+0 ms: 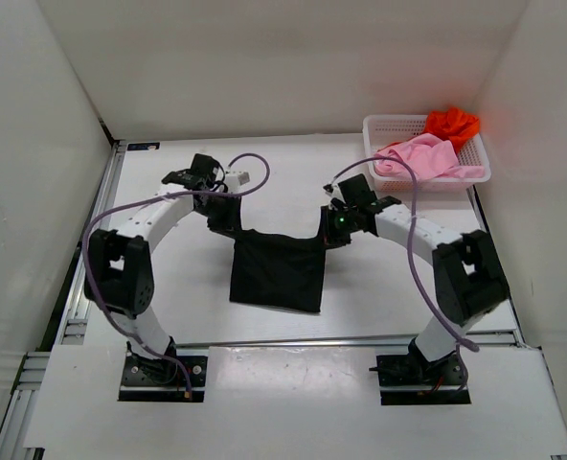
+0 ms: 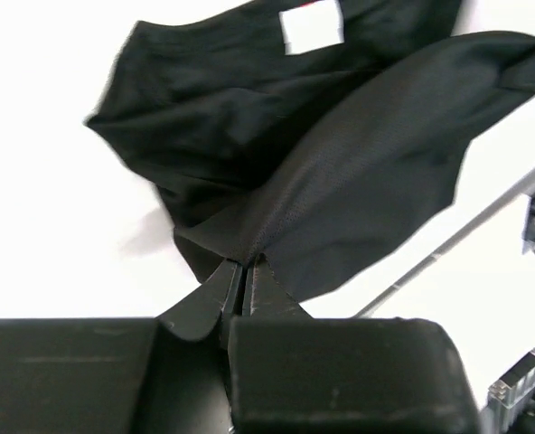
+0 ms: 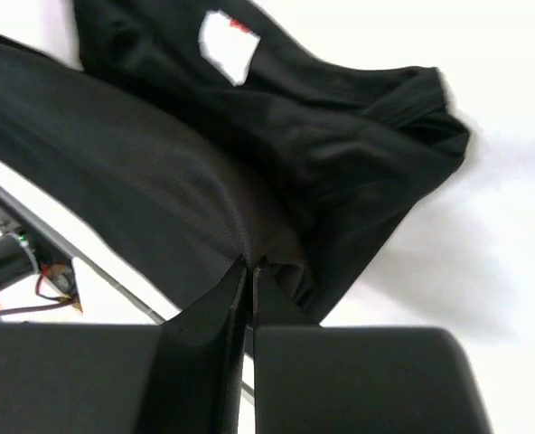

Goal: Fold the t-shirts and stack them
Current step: Fold the long partially folded tshirt into a neat square

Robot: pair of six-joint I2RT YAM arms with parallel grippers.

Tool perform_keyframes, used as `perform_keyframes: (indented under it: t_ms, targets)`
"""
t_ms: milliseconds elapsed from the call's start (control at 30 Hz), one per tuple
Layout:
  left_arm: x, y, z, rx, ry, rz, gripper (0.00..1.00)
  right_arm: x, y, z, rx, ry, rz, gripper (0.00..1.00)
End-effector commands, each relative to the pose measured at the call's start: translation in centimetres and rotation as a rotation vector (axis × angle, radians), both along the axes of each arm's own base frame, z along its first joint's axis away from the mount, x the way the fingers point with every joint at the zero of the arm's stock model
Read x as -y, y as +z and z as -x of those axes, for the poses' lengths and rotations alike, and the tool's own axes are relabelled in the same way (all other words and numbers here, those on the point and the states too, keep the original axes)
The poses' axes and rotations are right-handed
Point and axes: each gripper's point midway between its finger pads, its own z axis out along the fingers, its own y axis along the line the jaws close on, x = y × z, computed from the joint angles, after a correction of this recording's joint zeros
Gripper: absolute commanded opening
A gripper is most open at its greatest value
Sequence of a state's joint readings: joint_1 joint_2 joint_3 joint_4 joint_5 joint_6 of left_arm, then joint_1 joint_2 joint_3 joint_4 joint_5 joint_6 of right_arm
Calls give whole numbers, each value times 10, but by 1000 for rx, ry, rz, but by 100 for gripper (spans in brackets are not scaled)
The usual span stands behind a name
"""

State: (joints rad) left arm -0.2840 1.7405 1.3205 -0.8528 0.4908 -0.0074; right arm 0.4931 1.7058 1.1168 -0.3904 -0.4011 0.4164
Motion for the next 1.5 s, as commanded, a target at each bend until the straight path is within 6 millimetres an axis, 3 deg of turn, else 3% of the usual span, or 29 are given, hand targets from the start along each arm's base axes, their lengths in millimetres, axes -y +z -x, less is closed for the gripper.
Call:
perform_keyframes:
  t_ms: [0, 167, 367, 633, 767, 800, 867, 900, 933, 1000, 1133, 1267, 1300, 1367, 1467]
  targets:
    - [17, 30, 11, 46, -58, 80, 10, -1, 26, -8, 114, -28, -60, 1]
    - [20, 15, 5, -2, -59, 76, 10, 0, 22, -12, 116, -47, -46, 1]
    - [29, 0, -18, -17, -63, 82, 12, 19, 5, -34, 102, -210, 44, 1]
    - [13, -24, -40, -23, -7, 32, 10, 23, -21, -60, 51, -240, 128, 1]
    - [1, -33, -48, -7, 24, -25, 13, 31, -35, -71, 31, -261, 173, 7]
    - [-1, -37, -48, -13, 28, -39, 22, 33, -34, -74, 39, -271, 186, 10]
    - [0, -34, -51, -3, 28, -36, 28, 36, -30, -81, 55, -287, 187, 20]
    - [-2, -35, -52, 0, 32, -46, 31, 36, -30, -81, 55, -287, 187, 39]
    - [-2, -35, -52, 0, 32, -46, 36, 34, -25, -85, 68, -288, 179, 45]
    - [-7, -34, -57, 20, 44, -78, 43, 34, -20, -88, 77, -264, 190, 53]
    - [-19, -15, -67, 82, 80, -89, 54, 40, 0, -95, 135, -283, 205, 56]
    - [-24, 13, -69, 165, 98, -76, 60, 54, 16, -81, 179, -310, 218, 55]
    - [-25, 17, -57, 163, 94, -66, 63, 58, 9, -71, 154, -317, 227, 55]
    - [-20, 18, -42, 151, 74, -21, 68, 56, 14, -57, 153, -297, 206, 49]
    - [-10, 3, -4, 79, 24, 21, 78, 51, 2, -30, 100, -246, 188, 51]
